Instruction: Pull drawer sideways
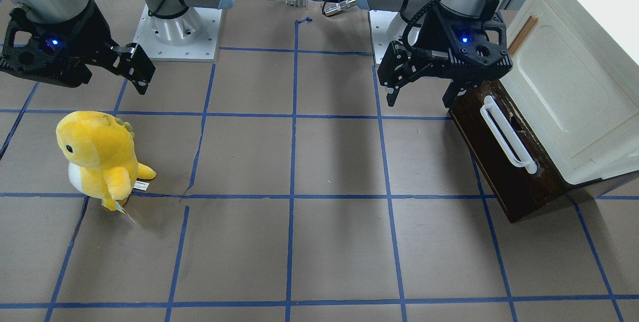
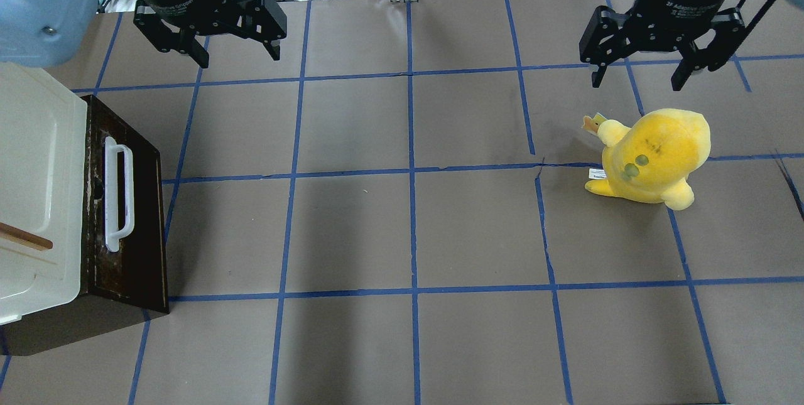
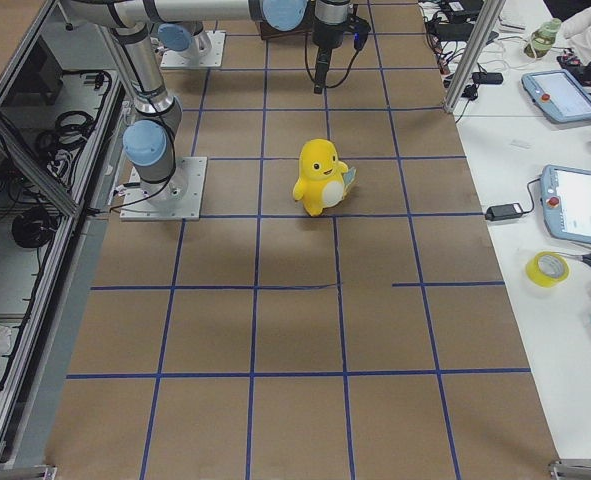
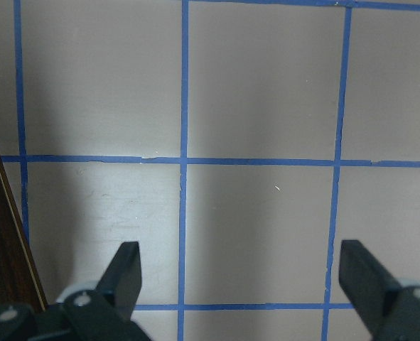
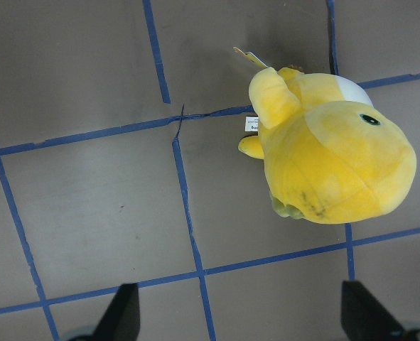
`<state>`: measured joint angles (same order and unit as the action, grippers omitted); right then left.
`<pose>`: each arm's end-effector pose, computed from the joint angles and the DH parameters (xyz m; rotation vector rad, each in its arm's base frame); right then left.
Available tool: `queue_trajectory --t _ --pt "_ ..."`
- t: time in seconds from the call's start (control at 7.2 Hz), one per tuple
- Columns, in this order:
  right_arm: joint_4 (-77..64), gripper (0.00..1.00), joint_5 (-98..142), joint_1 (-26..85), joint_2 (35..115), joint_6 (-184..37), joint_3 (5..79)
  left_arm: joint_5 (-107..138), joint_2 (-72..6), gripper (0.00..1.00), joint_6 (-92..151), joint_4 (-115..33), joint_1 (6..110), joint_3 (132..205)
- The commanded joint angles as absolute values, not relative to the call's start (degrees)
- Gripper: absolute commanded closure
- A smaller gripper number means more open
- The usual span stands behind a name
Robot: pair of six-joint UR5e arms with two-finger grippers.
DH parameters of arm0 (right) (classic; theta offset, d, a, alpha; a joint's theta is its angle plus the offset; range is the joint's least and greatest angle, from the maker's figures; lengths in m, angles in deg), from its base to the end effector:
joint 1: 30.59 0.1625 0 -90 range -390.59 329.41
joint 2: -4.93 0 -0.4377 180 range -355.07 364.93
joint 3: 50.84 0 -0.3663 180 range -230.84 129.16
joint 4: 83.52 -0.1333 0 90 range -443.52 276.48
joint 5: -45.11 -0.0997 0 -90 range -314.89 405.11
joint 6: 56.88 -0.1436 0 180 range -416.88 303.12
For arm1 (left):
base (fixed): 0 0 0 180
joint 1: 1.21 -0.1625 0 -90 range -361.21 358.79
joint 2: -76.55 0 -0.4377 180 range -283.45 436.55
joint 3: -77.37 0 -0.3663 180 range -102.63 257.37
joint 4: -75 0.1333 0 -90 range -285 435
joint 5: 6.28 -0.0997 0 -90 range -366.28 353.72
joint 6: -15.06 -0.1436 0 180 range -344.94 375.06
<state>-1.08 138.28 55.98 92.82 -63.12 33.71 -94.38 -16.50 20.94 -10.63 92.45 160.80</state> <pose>0.0970 -0.4773 0.4709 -0.2567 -3.0718 -0.1114 -0.1702 -0.4975 0.4936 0.0563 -3.0897 0.2081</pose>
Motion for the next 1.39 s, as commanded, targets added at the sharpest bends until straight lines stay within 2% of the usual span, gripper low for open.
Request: queue_trajectory --t 0.0,1.25 --pt "-1.1 0.00 138.3 55.9 92.8 -63.1 33.7 -94.4 -16.0 0.00 20.5 -10.8 92.7 161.3" --pt "-1.1 0.00 138.3 56.0 92.8 -63.1 33.7 -95.0 -13.3 0.00 20.3 -14.9 93.3 161.6"
